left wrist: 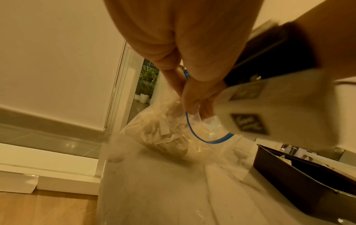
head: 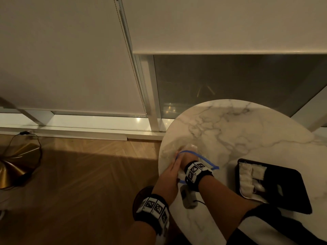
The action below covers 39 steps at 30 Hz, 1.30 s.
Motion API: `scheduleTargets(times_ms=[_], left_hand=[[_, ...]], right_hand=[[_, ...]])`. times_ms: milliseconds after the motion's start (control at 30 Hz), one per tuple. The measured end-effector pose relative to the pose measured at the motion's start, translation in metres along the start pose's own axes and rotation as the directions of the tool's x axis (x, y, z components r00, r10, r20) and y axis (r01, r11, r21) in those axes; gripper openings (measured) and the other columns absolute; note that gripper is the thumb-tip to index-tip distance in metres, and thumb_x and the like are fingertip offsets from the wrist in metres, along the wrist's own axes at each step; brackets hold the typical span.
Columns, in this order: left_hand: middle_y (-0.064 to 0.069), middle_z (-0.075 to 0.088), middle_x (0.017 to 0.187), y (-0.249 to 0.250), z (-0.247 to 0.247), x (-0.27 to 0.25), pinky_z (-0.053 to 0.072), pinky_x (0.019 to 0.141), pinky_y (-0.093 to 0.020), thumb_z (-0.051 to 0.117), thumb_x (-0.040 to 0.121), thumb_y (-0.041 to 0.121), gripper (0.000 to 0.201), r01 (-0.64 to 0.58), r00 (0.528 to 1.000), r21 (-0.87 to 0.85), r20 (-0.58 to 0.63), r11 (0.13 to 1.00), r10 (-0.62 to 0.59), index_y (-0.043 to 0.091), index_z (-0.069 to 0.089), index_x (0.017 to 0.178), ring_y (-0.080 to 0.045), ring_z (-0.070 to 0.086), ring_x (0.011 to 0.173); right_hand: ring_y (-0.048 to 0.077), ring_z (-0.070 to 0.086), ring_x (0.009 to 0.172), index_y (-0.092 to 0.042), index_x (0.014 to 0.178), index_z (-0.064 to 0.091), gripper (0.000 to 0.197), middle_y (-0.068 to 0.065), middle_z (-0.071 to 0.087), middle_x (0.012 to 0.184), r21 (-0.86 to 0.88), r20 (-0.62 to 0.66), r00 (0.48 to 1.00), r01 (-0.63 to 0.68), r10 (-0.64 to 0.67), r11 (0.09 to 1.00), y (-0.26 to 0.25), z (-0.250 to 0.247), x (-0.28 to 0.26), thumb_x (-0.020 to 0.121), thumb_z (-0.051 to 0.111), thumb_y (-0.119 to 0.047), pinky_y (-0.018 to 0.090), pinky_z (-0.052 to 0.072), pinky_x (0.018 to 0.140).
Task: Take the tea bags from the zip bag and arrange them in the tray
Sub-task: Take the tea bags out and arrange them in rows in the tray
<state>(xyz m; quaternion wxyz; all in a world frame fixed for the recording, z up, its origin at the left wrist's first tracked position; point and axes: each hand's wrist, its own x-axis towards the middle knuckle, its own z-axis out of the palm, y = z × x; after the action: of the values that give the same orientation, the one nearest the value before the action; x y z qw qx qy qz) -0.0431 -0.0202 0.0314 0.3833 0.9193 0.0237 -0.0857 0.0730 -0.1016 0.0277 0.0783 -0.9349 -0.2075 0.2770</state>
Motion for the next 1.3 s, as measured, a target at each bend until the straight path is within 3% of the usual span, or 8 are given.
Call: scheduleTargets(times_ms=[300,533,633,800,900,1000,1133,1300], left_hand=[[0.029,0.002,0.160,0.003,0.005,0.017,0.009,0.104,0.005,0.051,0.088,-0.012,0.090,-0.065,0.998,-0.045,0.013,0.997,0.066,0.042,0.020,0.153,0.002,0.017,0.147],[0.025,0.038,0.151,0.015,0.025,0.001,0.018,0.119,-0.057,0.065,0.077,0.030,0.046,0.110,0.986,0.029,-0.132,0.994,-0.105,0.047,0.061,0.120,-0.010,0.026,0.145],[0.019,0.053,0.139,0.021,0.034,-0.008,0.027,0.115,-0.059,0.058,0.072,0.041,0.033,0.099,0.949,0.041,-0.303,0.994,-0.082,0.045,0.067,0.103,-0.013,0.032,0.139],[0.010,0.065,0.103,0.052,0.050,-0.024,0.048,0.080,-0.013,0.061,0.093,0.020,0.010,-0.107,0.928,-0.281,-0.372,0.954,-0.005,0.026,0.068,0.096,0.000,0.058,0.097],[0.002,0.069,0.106,0.065,0.068,-0.024,0.052,0.087,-0.022,0.054,0.101,0.023,0.016,0.096,0.965,-0.569,-0.148,0.817,-0.217,0.021,0.069,0.104,-0.015,0.064,0.103],[-0.008,0.071,0.110,0.083,0.083,-0.024,0.051,0.086,-0.039,0.039,0.104,0.046,0.043,0.407,0.877,-0.751,0.164,0.519,-0.451,0.016,0.069,0.109,-0.027,0.064,0.104],[-0.018,0.072,0.115,0.102,0.095,-0.028,0.051,0.094,-0.050,0.029,0.096,0.069,0.072,0.625,0.752,-0.775,0.564,0.097,-0.341,0.015,0.071,0.118,-0.037,0.063,0.112],[-0.021,0.070,0.119,0.105,0.110,-0.027,0.051,0.098,-0.050,0.040,0.096,0.061,0.066,0.663,0.740,-0.738,0.623,0.122,-0.254,0.008,0.071,0.120,-0.036,0.066,0.110]], right_hand=[[0.011,0.065,0.066,-0.023,0.077,0.068,0.024,-0.006,0.067,0.070,0.808,-0.294,0.930,0.119,0.220,0.576,0.033,0.016,-0.072,0.081,0.068,0.000,0.014,0.046,0.055],[0.030,0.069,0.087,-0.001,0.106,0.067,0.024,0.018,0.072,0.097,0.982,-0.127,0.966,0.154,0.223,-0.108,0.093,0.038,-0.137,0.084,0.065,0.008,0.038,0.056,0.072],[0.033,0.067,0.099,-0.002,0.115,0.065,0.034,0.023,0.069,0.110,0.952,-0.012,0.986,0.061,0.163,-0.301,0.120,0.049,-0.156,0.082,0.065,0.004,0.042,0.055,0.081],[0.032,0.065,0.102,-0.003,0.123,0.061,0.040,0.024,0.065,0.115,0.907,0.002,0.995,0.039,0.098,-0.419,0.144,0.055,-0.182,0.082,0.062,-0.001,0.041,0.055,0.084],[0.028,0.067,0.097,-0.001,0.124,0.059,0.036,0.022,0.065,0.112,0.862,0.005,0.998,0.030,0.069,-0.506,0.154,0.051,-0.193,0.088,0.056,0.001,0.037,0.057,0.080],[0.027,0.067,0.096,-0.002,0.125,0.057,0.036,0.020,0.066,0.112,0.830,0.026,0.998,0.011,0.057,-0.558,0.162,0.049,-0.200,0.089,0.056,-0.001,0.036,0.057,0.081],[0.029,0.066,0.100,0.000,0.124,0.059,0.036,0.022,0.065,0.115,0.852,0.053,0.998,-0.035,0.020,-0.523,0.167,0.051,-0.206,0.089,0.059,-0.003,0.039,0.057,0.083],[0.038,0.064,0.105,-0.001,0.116,0.063,0.028,0.027,0.064,0.118,0.971,0.085,0.990,-0.057,0.111,-0.233,0.174,0.065,-0.205,0.088,0.066,-0.004,0.053,0.053,0.092]])
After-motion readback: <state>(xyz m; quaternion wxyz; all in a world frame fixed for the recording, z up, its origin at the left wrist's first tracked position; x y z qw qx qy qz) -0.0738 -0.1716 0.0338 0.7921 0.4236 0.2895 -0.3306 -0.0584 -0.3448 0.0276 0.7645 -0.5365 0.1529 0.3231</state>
